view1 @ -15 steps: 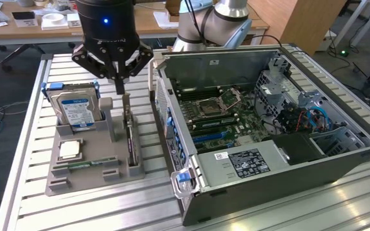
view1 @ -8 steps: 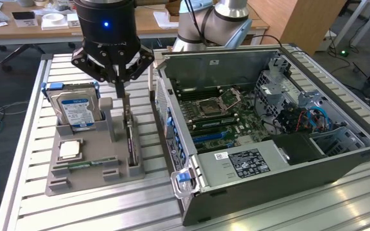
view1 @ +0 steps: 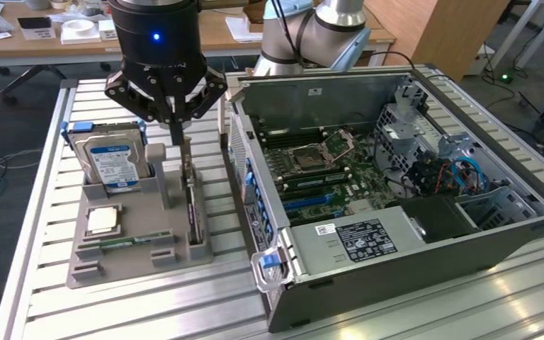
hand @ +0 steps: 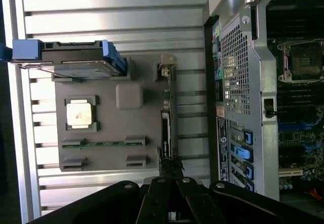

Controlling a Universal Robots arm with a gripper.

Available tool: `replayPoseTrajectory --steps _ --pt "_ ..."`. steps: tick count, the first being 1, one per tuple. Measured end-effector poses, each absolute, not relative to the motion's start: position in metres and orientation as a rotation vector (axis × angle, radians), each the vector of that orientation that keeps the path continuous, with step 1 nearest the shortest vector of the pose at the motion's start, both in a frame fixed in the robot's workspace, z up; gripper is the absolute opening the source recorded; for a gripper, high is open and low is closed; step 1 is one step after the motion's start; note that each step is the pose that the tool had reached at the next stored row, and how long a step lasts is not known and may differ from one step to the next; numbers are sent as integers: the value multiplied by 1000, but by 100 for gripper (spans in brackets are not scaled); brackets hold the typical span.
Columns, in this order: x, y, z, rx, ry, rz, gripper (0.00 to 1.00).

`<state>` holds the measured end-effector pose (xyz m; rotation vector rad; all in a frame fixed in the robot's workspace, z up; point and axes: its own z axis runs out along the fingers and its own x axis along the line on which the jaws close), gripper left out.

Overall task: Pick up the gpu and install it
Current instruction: 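Pick up the gpu and move the gpu toward the slot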

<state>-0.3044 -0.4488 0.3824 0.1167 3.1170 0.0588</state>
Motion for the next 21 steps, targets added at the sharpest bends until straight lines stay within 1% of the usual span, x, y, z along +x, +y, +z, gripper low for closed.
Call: replayPoseTrajectory --steps 9,11,12,14,15,16,21 --pt "-304 -449 382 117 3117 59 11" --pt "-304 -449 382 117 3117 59 23" --pt "-304 -449 382 117 3117 59 23" --pt "-304 -449 382 117 3117 59 35" --pt "-304 -449 382 117 3117 59 35" --pt "-304 -449 382 117 3117 59 42" --pt "-304 -449 381 117 3117 59 42"
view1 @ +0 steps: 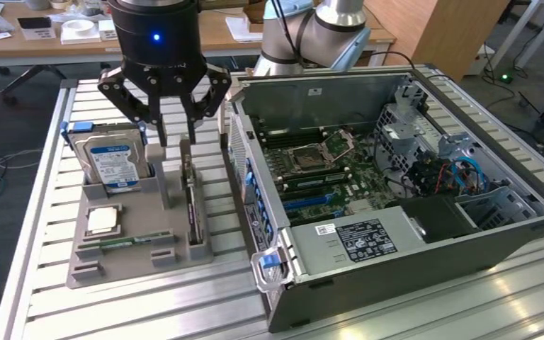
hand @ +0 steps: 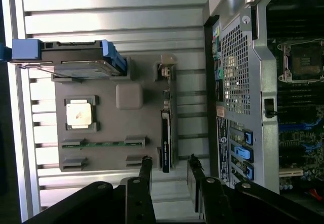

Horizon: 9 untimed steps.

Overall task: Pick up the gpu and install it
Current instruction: 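Pick up the gpu and move the gpu toward the slot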

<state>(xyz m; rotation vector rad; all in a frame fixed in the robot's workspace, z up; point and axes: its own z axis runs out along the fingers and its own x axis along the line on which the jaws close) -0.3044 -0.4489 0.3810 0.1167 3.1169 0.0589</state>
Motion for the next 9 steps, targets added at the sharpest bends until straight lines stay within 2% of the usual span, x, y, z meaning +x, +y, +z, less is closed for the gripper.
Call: replayPoseTrajectory --steps 9 --pt "-304 -449 365 117 3117 59 42"
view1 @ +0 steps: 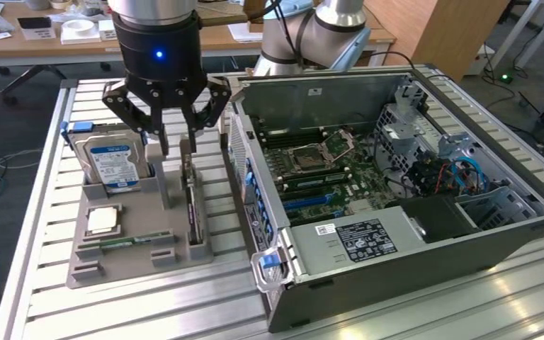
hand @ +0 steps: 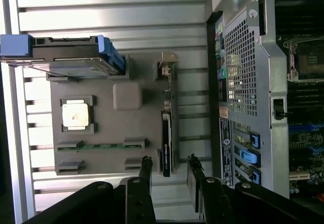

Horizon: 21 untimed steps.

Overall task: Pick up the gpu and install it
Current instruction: 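Pick up the gpu and move the gpu toward the slot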

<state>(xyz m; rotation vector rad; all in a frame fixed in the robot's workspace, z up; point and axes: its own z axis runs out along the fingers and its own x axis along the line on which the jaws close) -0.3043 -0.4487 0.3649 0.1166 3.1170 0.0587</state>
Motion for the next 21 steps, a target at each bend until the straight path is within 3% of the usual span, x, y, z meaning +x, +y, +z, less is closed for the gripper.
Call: replayPoseTrajectory --steps 21 --pt "-304 -447 326 117 3117 59 42"
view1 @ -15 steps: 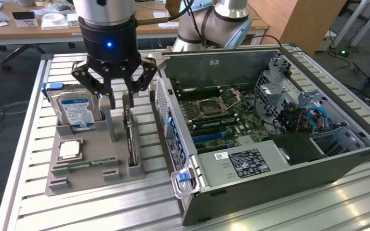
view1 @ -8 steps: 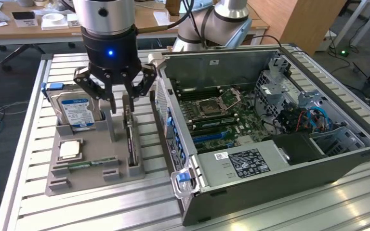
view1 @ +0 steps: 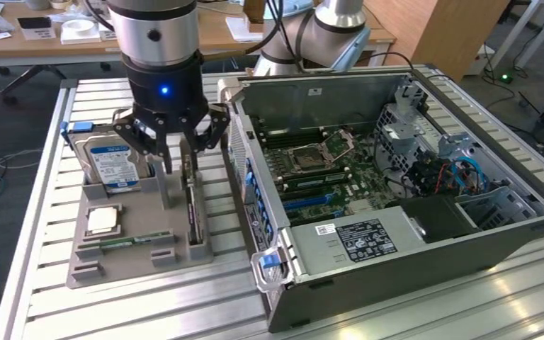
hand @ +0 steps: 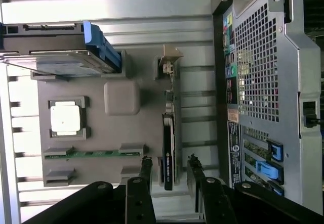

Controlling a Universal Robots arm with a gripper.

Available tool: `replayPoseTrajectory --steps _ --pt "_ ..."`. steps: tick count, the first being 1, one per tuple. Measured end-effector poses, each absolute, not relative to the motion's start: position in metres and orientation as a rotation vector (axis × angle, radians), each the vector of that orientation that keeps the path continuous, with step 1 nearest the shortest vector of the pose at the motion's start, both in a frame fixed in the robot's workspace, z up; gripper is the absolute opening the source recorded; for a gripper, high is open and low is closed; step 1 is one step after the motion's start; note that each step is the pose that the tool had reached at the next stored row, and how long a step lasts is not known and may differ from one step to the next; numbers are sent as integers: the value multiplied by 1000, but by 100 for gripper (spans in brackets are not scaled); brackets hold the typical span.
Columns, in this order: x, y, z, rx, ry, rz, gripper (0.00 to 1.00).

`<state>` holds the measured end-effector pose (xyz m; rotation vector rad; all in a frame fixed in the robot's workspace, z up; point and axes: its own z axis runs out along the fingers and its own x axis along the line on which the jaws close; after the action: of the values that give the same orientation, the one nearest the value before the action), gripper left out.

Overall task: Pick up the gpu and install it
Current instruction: 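Pick up the gpu and move the gpu toward the slot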

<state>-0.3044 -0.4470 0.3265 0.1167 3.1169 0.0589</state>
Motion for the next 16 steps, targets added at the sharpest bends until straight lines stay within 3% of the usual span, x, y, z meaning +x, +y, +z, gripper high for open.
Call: replayPoseTrajectory --steps 16 --pt "-304 -442 297 117 3117 59 42"
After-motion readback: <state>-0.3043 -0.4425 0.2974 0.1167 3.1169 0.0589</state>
